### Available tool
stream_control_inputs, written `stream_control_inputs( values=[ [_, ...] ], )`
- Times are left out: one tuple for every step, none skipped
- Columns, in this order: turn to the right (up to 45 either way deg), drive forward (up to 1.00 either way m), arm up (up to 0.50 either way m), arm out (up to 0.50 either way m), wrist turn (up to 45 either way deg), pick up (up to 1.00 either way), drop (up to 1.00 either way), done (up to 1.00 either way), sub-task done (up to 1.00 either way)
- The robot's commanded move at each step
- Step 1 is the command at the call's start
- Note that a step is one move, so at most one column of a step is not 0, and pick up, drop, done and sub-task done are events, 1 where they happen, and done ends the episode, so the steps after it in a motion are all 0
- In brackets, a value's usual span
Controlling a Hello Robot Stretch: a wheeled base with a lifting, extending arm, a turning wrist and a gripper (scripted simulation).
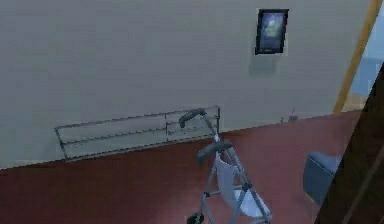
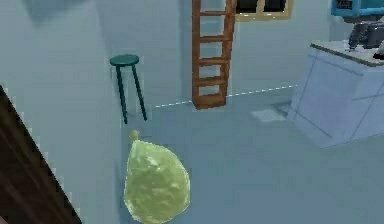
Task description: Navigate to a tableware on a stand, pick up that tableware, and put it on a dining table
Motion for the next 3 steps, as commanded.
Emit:
stream_control_inputs(
  values=[
    [-21.0, 0.0, 0.0, 0.0, 0.0, 0.0, 0.0, 0.0, 0.0],
    [0.0, 1.0, 0.0, 0.0, 0.0, 0.0, 0.0, 0.0, 0.0],
    [-3.0, 0.0, 0.0, 0.0, 0.0, 0.0, 0.0, 0.0, 0.0]
  ],
)
